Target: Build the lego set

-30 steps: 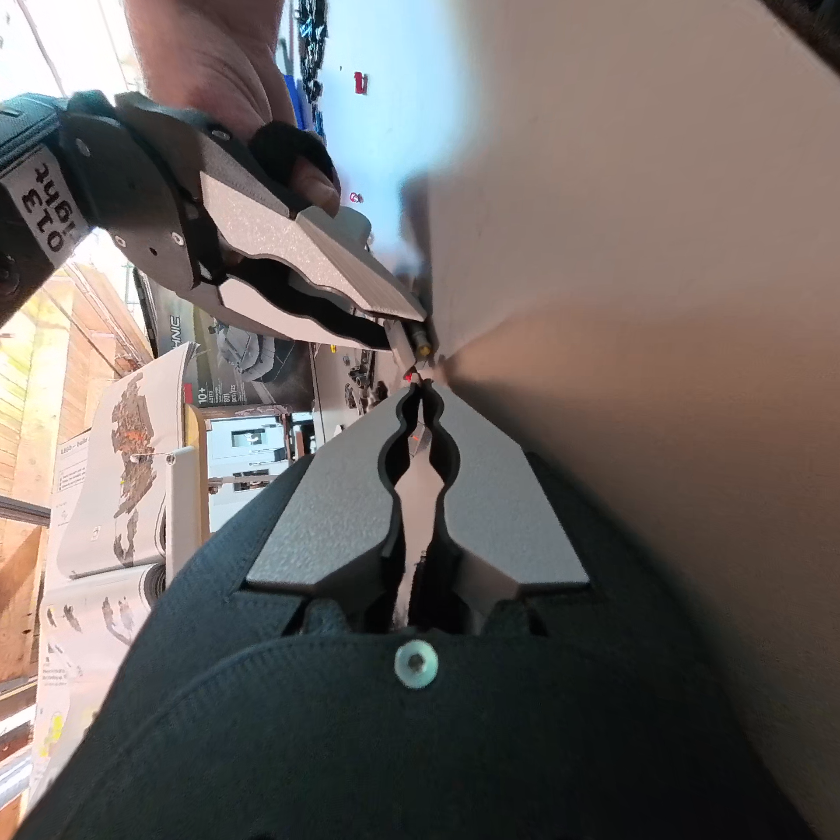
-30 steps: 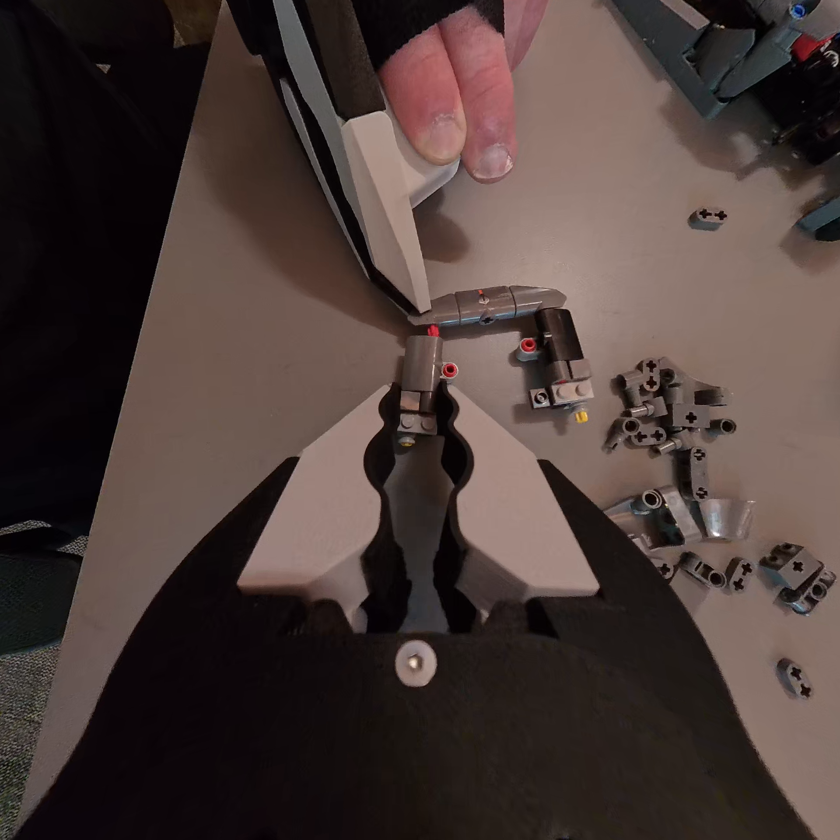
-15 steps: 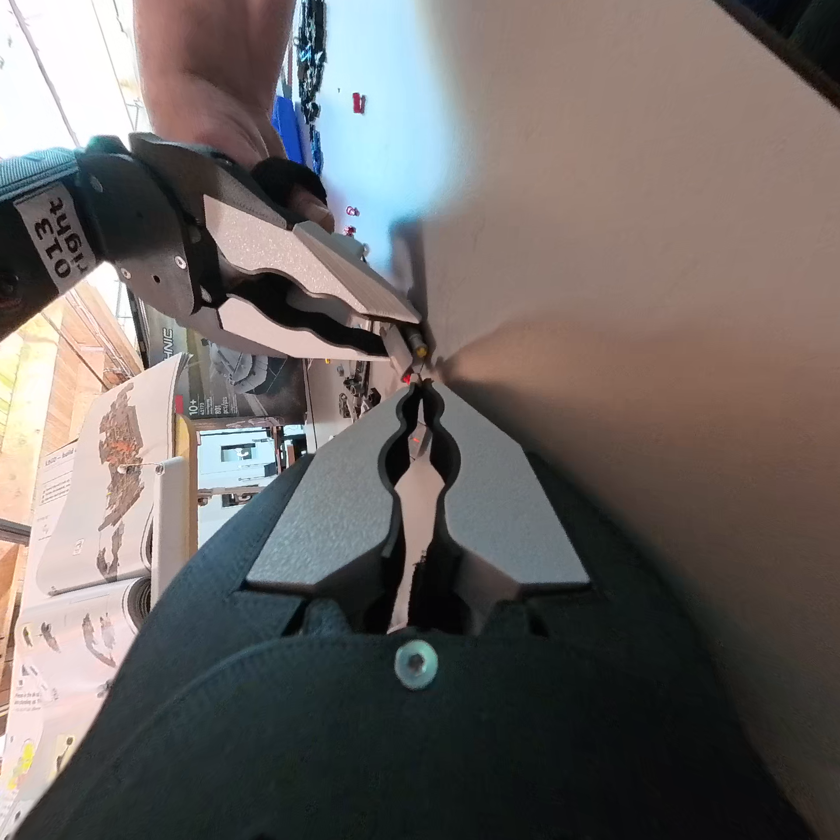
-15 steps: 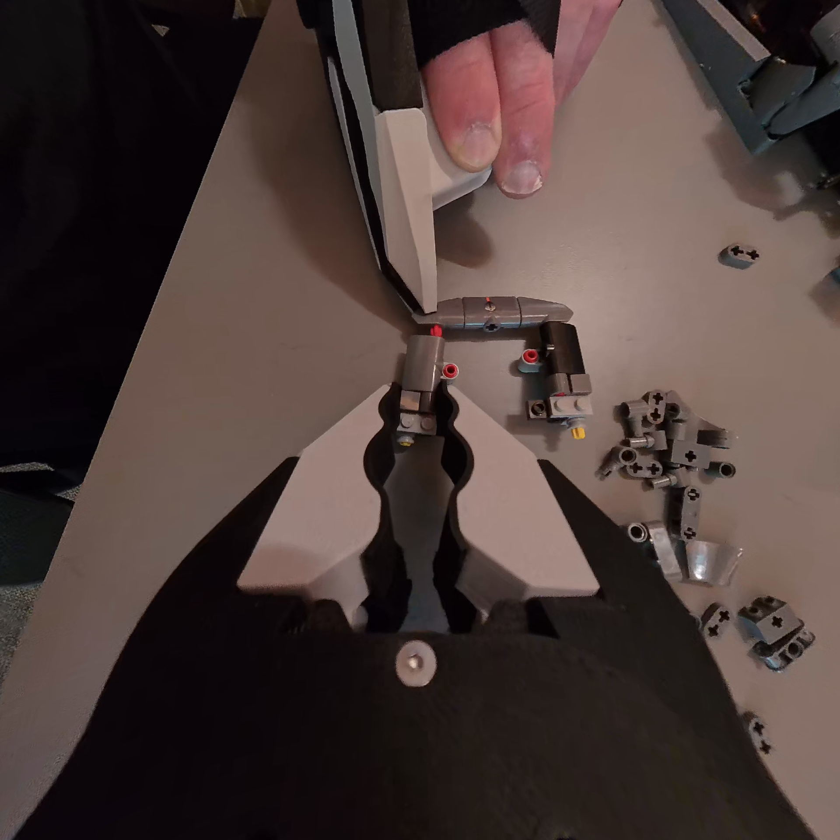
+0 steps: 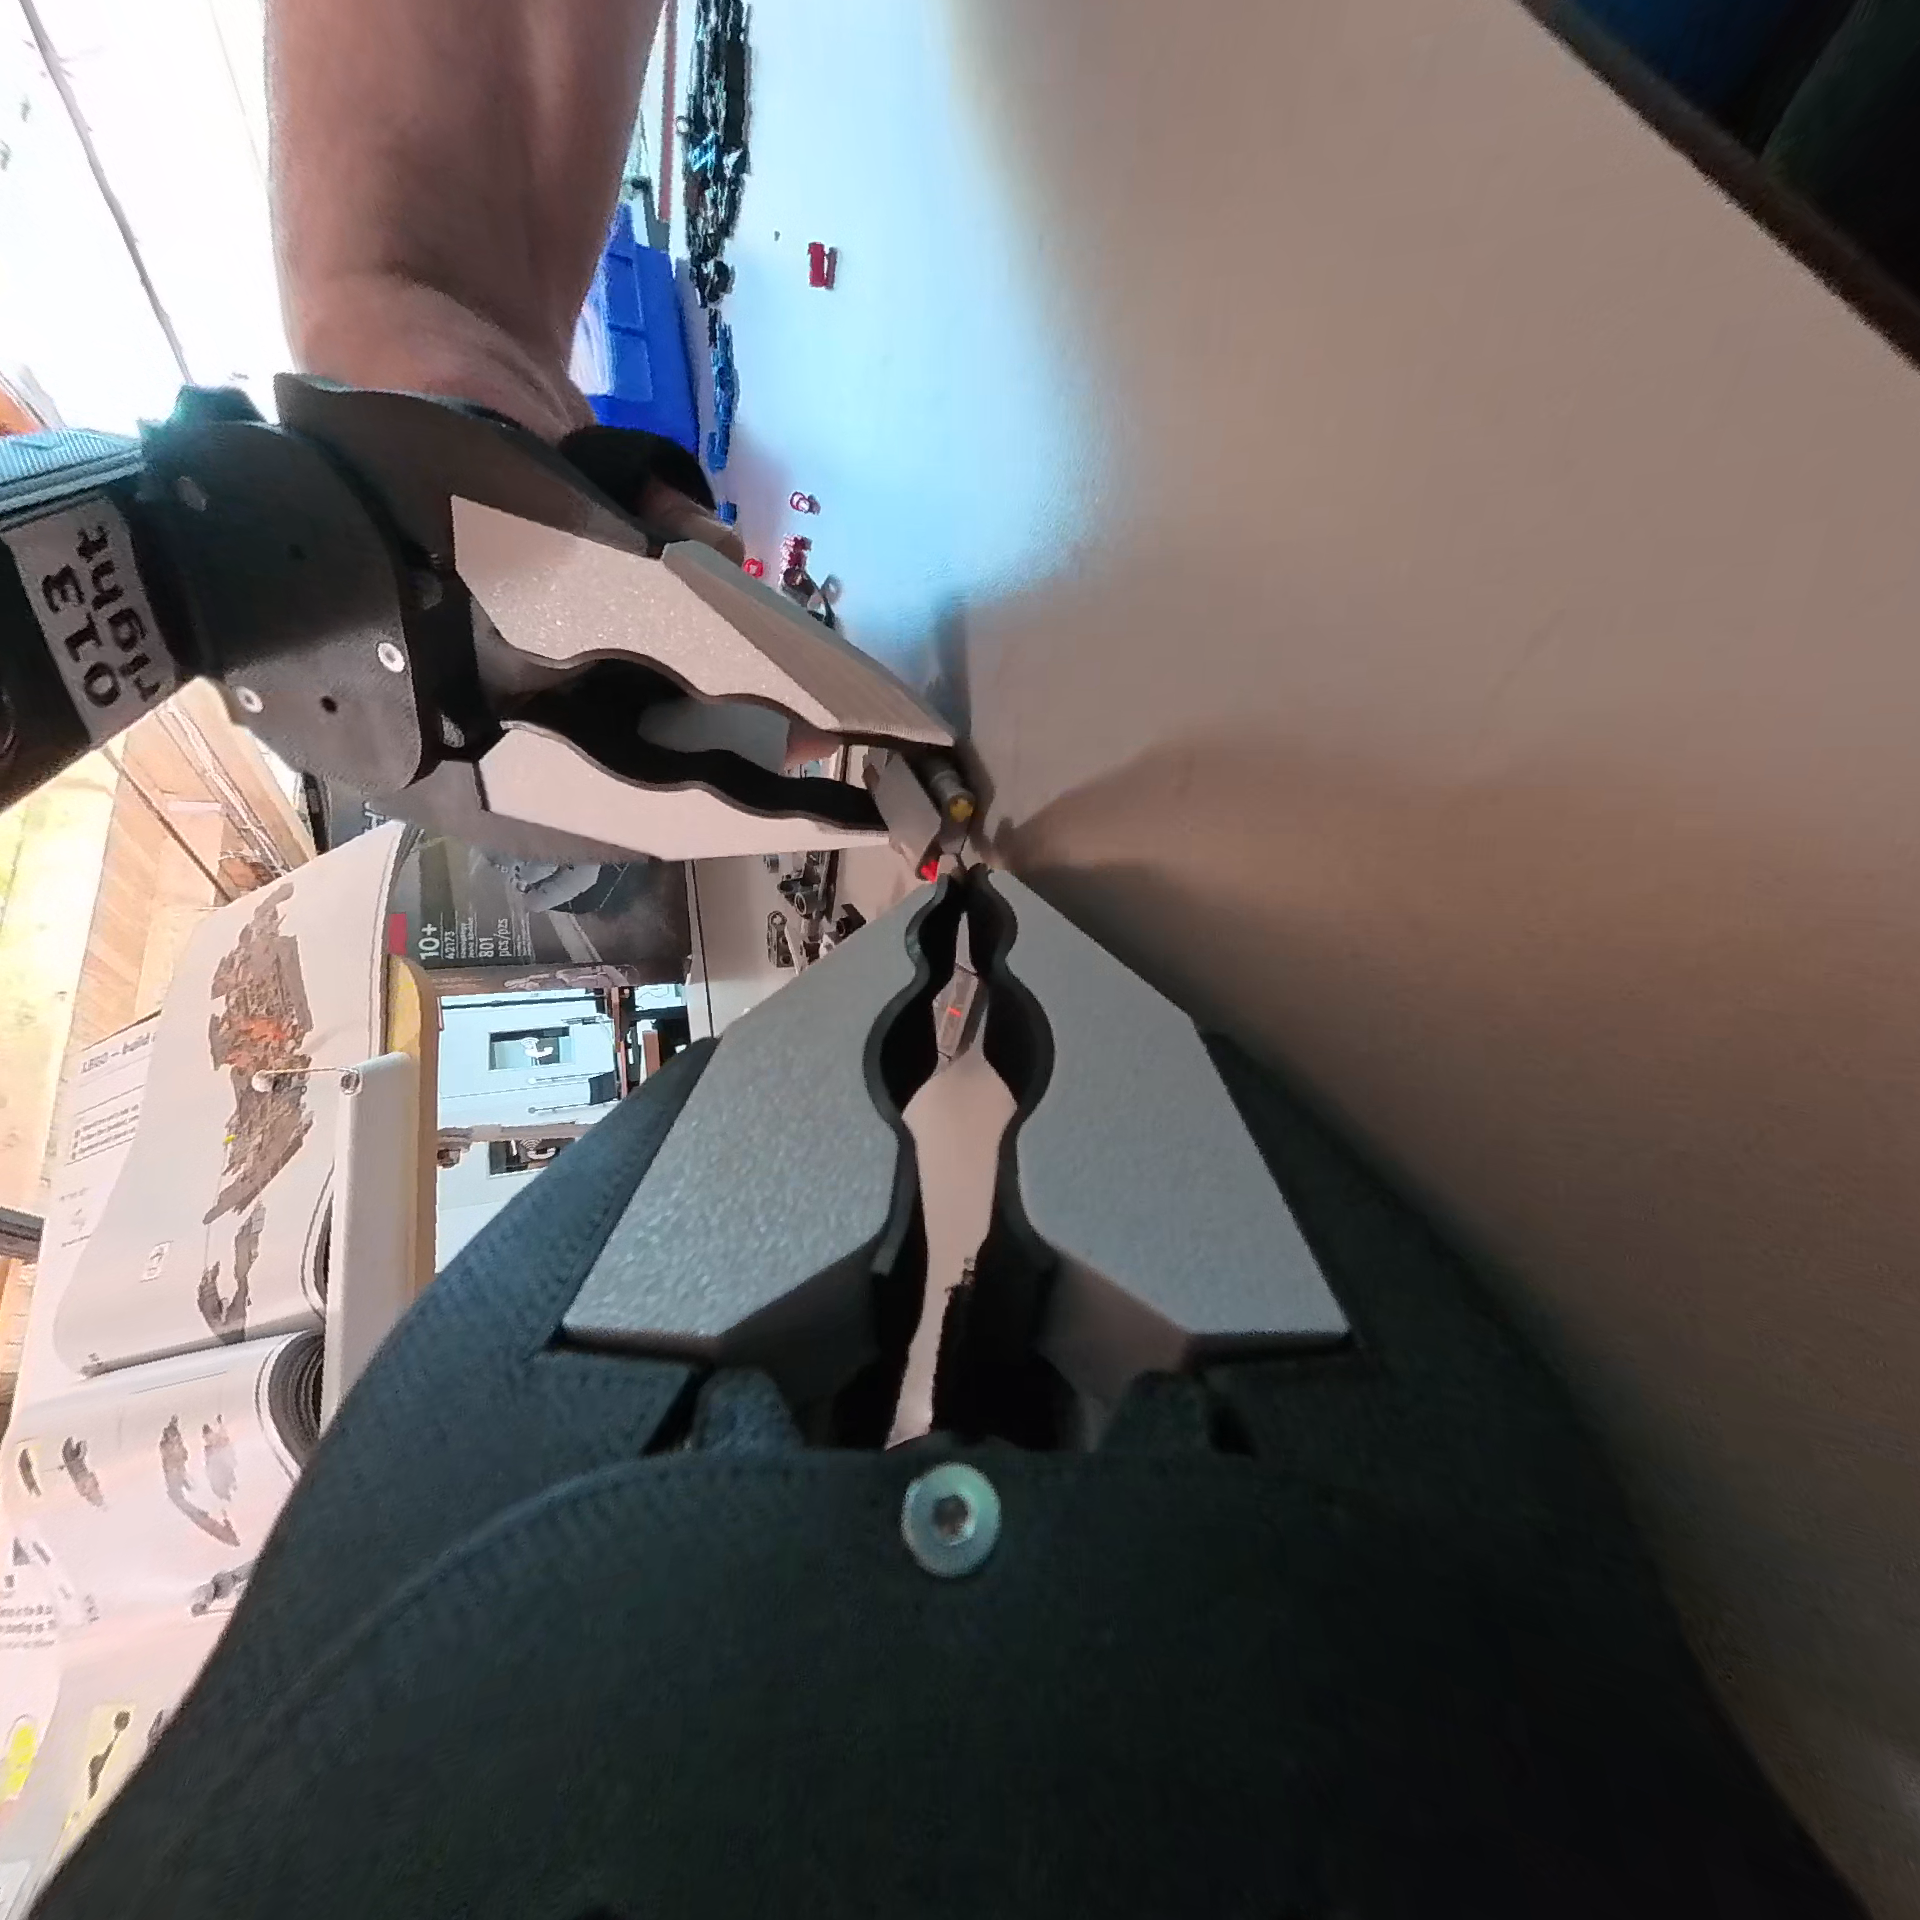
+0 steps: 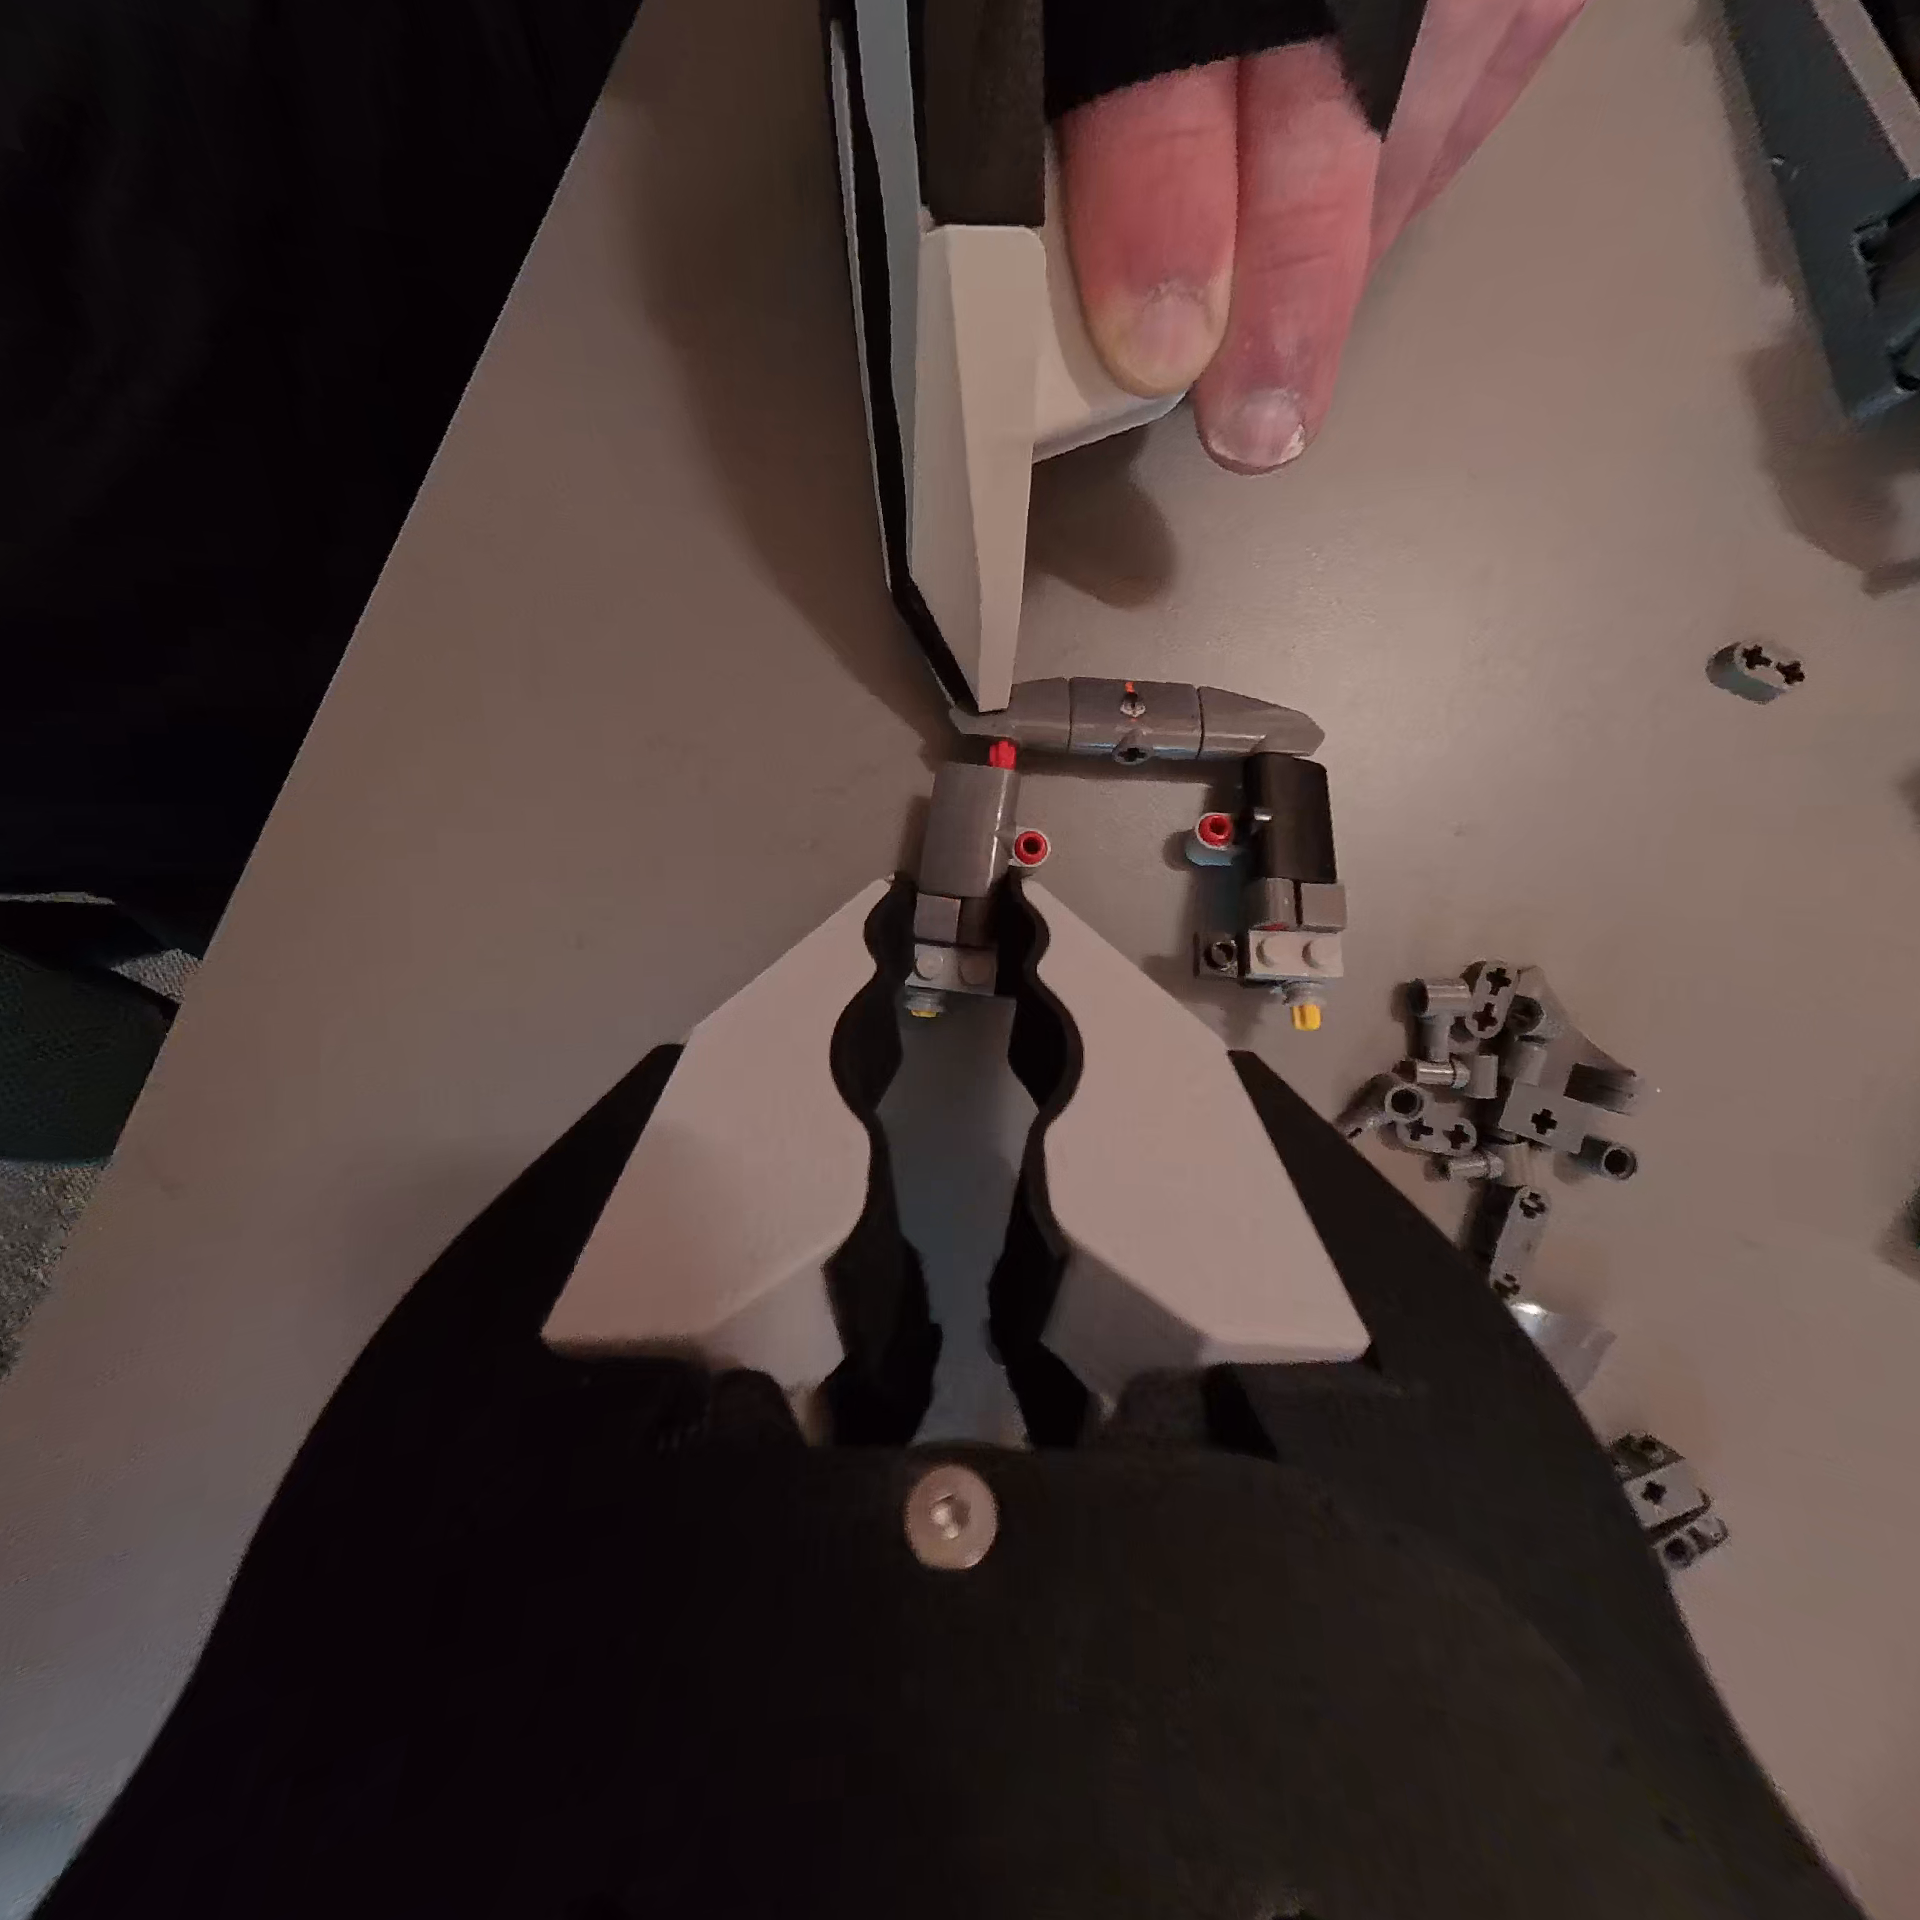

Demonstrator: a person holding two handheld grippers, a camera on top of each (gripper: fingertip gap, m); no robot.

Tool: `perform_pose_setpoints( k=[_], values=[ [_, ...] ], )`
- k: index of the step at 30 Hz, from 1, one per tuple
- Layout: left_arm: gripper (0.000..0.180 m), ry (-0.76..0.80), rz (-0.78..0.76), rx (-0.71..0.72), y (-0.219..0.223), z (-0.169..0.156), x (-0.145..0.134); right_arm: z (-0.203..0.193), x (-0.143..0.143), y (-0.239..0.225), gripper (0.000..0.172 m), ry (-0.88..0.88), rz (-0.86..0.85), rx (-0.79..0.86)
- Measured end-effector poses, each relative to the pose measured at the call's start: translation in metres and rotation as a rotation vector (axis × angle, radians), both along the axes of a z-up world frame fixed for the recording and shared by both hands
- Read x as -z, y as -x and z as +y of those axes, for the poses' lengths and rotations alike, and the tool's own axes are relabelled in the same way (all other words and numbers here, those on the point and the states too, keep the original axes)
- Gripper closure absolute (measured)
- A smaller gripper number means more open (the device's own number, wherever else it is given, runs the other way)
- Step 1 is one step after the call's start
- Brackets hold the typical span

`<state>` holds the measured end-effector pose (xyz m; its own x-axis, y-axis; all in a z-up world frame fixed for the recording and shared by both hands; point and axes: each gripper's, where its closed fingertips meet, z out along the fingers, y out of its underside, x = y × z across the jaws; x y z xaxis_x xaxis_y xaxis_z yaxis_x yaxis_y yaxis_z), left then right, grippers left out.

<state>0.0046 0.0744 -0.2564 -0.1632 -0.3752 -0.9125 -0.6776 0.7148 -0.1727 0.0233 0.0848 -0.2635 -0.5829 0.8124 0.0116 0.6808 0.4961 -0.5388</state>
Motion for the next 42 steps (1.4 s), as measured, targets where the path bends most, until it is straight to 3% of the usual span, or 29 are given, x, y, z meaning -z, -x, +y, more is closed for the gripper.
perform_pose_setpoints(
  k=[14,24,33,42],
  values=[
    [0.180,0.011,-0.020,0.004,-0.001,-0.003,-0.002,0.001,0.001,-0.002,0.159,-0.086,-0.107,-0.104],
    [0.180,0.024,-0.049,0.019,-0.005,-0.006,-0.005,0.000,0.002,-0.002,0.159,-0.074,-0.080,-0.061],
    [0.160,-0.003,-0.092,0.004,-0.001,-0.011,-0.016,-0.005,0.001,0.003,0.159,-0.041,-0.056,-0.044],
    [0.170,0.006,-0.097,-0.067,0.011,0.000,-0.017,-0.005,0.001,0.004,0.159,0.023,-0.023,-0.020]
  ],
)
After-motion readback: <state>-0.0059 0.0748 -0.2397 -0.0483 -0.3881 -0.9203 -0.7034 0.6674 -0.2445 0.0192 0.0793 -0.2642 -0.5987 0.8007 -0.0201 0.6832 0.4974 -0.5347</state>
